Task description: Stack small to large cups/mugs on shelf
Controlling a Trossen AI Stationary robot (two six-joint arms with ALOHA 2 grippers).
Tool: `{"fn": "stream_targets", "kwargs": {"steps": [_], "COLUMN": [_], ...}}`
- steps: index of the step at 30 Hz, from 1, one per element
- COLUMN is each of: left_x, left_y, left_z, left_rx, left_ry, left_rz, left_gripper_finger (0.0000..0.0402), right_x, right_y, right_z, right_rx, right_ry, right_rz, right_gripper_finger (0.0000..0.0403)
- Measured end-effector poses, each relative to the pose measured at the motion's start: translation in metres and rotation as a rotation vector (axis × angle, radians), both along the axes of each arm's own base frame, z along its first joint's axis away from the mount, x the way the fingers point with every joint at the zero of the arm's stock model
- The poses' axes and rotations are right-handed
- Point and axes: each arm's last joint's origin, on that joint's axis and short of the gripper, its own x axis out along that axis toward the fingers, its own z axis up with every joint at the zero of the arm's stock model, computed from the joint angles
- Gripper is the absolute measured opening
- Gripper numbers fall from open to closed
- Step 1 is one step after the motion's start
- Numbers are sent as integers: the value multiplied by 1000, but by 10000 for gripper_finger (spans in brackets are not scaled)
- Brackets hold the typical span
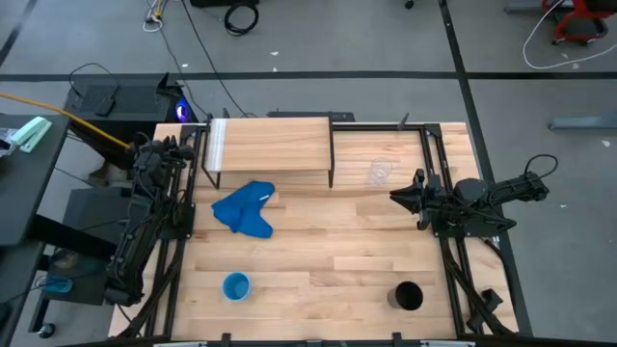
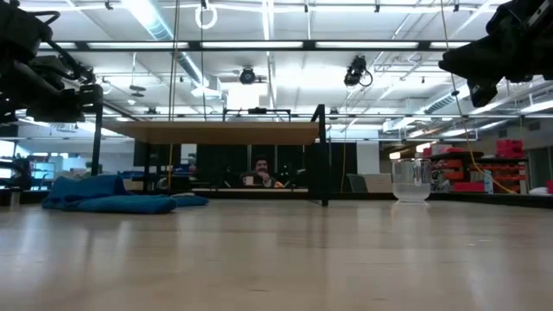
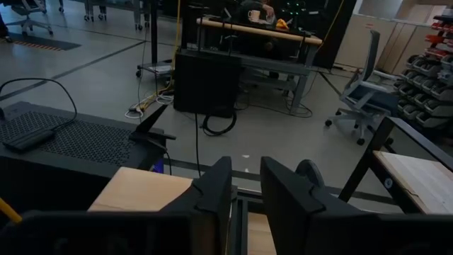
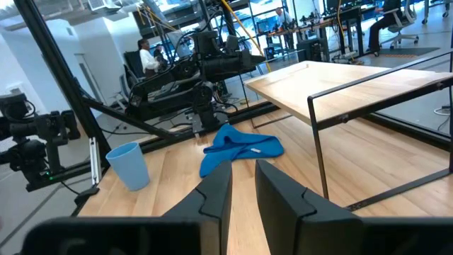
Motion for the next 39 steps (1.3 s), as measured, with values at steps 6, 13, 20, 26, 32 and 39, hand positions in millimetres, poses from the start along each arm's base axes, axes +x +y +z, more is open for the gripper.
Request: {"fn": "stream_targets", "kwargs": {"steps": [6, 13, 20, 26, 32, 39], "left_x": [0, 0, 0, 0, 0, 0], "left_y": [0, 0, 0, 0, 0, 0], "left_z": [0, 0, 0, 0, 0, 0], "left_rx": [0, -1, 0, -1, 0, 0], "left_ry": [0, 0, 1, 0, 0, 0], "left_rz": [0, 0, 0, 0, 0, 0], "left_gripper_finger": [91, 84, 87, 90, 83, 88], "right_x": [0, 0, 0, 0, 0, 0], "right_y": [0, 0, 0, 0, 0, 0], "right_z": [0, 0, 0, 0, 0, 0], "right_rx": [0, 0, 0, 0, 0, 0], "right_ry": [0, 0, 0, 0, 0, 0], "right_rz": [0, 0, 0, 0, 0, 0], "right_gripper_finger": [71, 71, 71, 71, 71, 71]}}
